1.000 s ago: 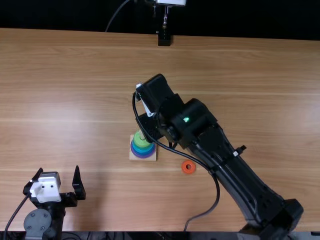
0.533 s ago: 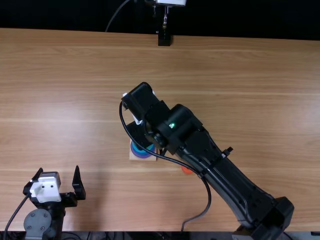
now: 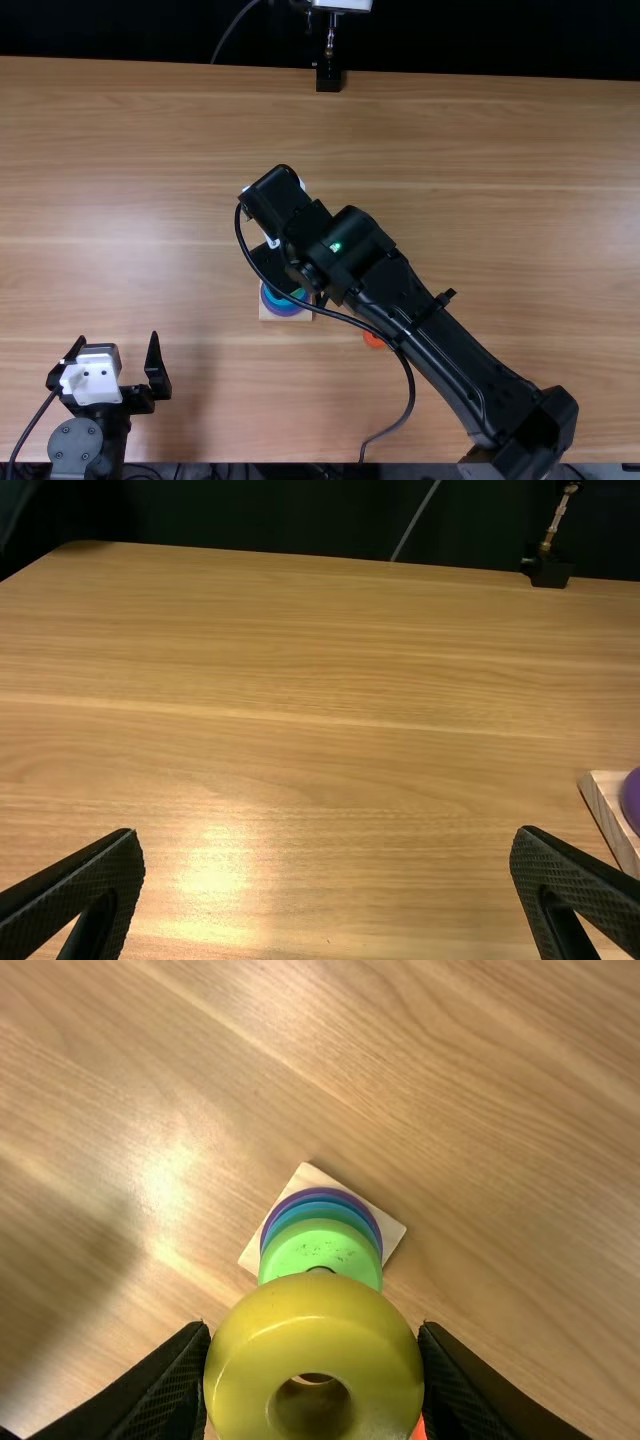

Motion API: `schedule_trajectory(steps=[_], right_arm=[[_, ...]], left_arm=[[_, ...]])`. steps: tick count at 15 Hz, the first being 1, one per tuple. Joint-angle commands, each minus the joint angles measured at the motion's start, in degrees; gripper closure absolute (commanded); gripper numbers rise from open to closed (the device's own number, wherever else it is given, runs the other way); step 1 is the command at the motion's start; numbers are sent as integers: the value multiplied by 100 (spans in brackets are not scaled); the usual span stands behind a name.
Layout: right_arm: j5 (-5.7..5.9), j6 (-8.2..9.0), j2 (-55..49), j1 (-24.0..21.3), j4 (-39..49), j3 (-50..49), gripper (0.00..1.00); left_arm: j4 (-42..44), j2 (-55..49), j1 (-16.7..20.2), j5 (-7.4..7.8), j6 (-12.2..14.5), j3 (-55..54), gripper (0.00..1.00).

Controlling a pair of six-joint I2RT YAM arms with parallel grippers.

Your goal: Build the Hanoi tower: stack the rings onto the peg from bottom to top in this color order: purple, dark blue, light blue, dark green, light green, yellow, orange.

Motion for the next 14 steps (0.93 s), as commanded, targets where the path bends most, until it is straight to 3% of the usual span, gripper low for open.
schedule_trajectory(steps=[1, 5, 6, 8, 10, 14], right_arm=[[-17, 46, 95, 28, 2, 194, 100], [-17, 46, 385, 28, -40, 124, 100], [-17, 67, 429, 28, -51, 132, 74], [-7, 278, 429, 28, -167, 124, 0], [67, 362, 429, 11, -104, 194, 0], [46, 373, 341, -24, -40, 493, 0]], left_arm=[[-446, -69, -35, 6, 21, -593, 0], [-446, -69, -35, 6, 21, -593, 0], [-446, -69, -35, 6, 21, -593, 0], [-446, -69, -35, 6, 21, -593, 0], [-446, -69, -35, 6, 21, -593, 0], [-446, -69, -35, 6, 21, -593, 0]])
